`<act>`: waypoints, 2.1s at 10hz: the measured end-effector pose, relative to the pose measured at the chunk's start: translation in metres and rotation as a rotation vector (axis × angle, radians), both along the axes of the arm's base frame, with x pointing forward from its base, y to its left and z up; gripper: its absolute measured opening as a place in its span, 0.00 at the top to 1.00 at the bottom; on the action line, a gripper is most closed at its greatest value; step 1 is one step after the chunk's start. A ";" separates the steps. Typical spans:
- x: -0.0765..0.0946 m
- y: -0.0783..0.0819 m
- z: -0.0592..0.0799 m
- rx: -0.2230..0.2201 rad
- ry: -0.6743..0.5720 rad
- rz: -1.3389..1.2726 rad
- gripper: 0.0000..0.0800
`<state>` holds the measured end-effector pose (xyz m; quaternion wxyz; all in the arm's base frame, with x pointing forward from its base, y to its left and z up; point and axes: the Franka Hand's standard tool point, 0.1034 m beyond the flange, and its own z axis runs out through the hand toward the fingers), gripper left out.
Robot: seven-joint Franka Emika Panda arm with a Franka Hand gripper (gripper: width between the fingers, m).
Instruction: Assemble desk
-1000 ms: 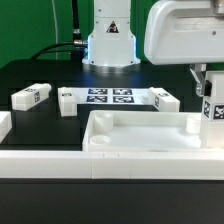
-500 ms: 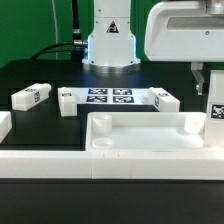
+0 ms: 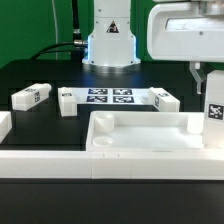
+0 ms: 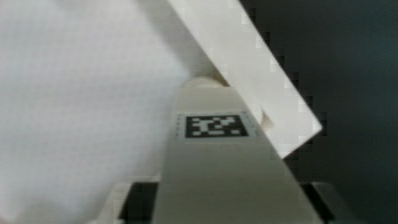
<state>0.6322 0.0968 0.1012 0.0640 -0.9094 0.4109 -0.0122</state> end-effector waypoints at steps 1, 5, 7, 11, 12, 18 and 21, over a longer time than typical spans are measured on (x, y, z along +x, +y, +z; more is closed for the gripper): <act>0.000 0.001 0.000 0.009 0.007 -0.101 0.64; -0.001 0.004 0.000 0.063 0.048 -0.461 0.64; -0.001 0.005 -0.001 0.061 0.047 -0.448 0.64; 0.001 0.007 0.002 0.046 0.036 -0.198 0.20; 0.001 0.007 0.002 0.039 0.024 -0.102 0.19; -0.001 0.009 -0.001 0.007 -0.020 0.306 0.19; -0.002 0.009 -0.001 -0.086 -0.034 0.619 0.19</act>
Offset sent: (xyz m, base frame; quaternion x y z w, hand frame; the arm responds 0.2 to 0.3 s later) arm -0.0046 0.0072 -0.0004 0.0044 -0.0289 0.1978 0.9798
